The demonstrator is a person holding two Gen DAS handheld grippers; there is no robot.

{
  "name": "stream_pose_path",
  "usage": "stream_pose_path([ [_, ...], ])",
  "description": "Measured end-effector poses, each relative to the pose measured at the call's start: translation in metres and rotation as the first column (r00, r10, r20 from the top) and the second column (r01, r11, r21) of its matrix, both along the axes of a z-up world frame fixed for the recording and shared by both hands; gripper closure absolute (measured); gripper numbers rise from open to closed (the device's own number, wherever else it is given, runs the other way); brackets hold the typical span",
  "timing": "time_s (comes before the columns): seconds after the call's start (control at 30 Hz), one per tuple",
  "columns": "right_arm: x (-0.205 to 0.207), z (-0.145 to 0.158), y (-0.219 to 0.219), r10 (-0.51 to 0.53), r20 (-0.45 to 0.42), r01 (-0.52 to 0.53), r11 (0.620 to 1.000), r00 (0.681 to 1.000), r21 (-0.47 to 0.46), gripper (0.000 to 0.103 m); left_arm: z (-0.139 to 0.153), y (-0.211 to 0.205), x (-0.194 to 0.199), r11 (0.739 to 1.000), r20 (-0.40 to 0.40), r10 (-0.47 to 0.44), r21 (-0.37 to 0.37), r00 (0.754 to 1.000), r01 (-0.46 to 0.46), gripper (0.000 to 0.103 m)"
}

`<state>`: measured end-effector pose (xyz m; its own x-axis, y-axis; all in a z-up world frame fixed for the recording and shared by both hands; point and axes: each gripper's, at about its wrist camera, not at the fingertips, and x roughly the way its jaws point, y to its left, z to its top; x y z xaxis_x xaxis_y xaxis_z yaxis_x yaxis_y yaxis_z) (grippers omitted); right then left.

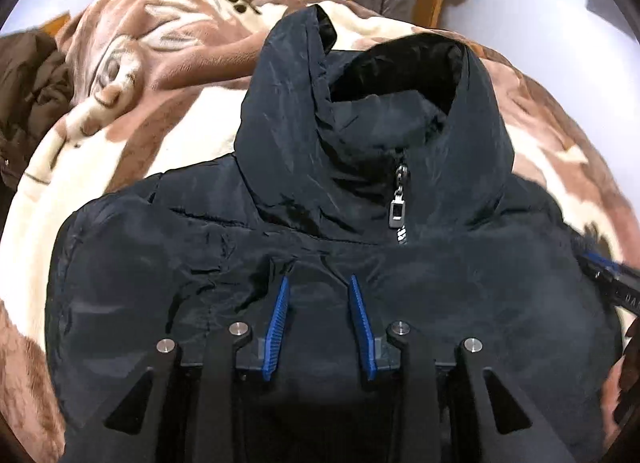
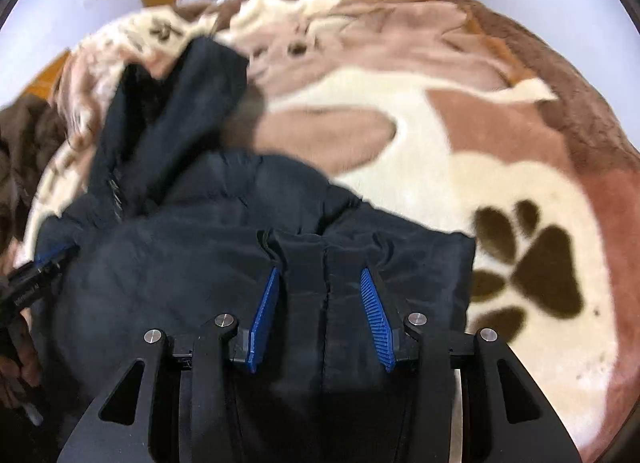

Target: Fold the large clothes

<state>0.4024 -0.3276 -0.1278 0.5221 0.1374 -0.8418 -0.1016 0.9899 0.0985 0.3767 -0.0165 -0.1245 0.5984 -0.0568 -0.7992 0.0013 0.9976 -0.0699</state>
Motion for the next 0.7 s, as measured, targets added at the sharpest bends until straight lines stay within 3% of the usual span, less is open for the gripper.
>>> stream_pose_path([
  [0.2,-0.004,-0.009,0.008,0.005,0.013,-0.004,0.999,1.000,-0.046,0.059,-0.008,-0.002,-0.004,1.000,0.008,0.008,-0.008,1.000,-0.008,0.068],
  [0.3,-0.013,0.013,0.005,-0.005,0.029,0.006,0.999,1.000,-0.034,0.059,0.010,0.003,-0.006,1.000,0.005,0.005,-0.021,1.000,-0.005,0.069],
  [0.4,-0.037,0.042,0.000,-0.005,0.078,0.002,0.999,0.997,0.041,0.059,0.040,0.012,-0.031,0.997,0.063,-0.012,-0.071,0.998,0.017,0.069],
  [0.5,-0.071,0.058,0.010,0.031,0.113,-0.039,0.997,0.993,0.070,0.059,0.050,0.012,-0.059,0.997,0.098,-0.038,-0.060,0.994,0.044,0.069],
  [0.63,-0.077,0.028,0.031,0.068,0.021,-0.069,0.996,0.997,0.062,0.059,0.014,0.013,-0.062,0.999,-0.013,-0.020,-0.045,1.000,0.019,0.068],
  [0.7,-0.075,0.009,0.037,0.079,-0.021,-0.079,0.996,0.997,0.039,0.059,0.003,0.011,-0.062,0.999,-0.026,-0.011,-0.042,1.000,0.010,0.068],
])
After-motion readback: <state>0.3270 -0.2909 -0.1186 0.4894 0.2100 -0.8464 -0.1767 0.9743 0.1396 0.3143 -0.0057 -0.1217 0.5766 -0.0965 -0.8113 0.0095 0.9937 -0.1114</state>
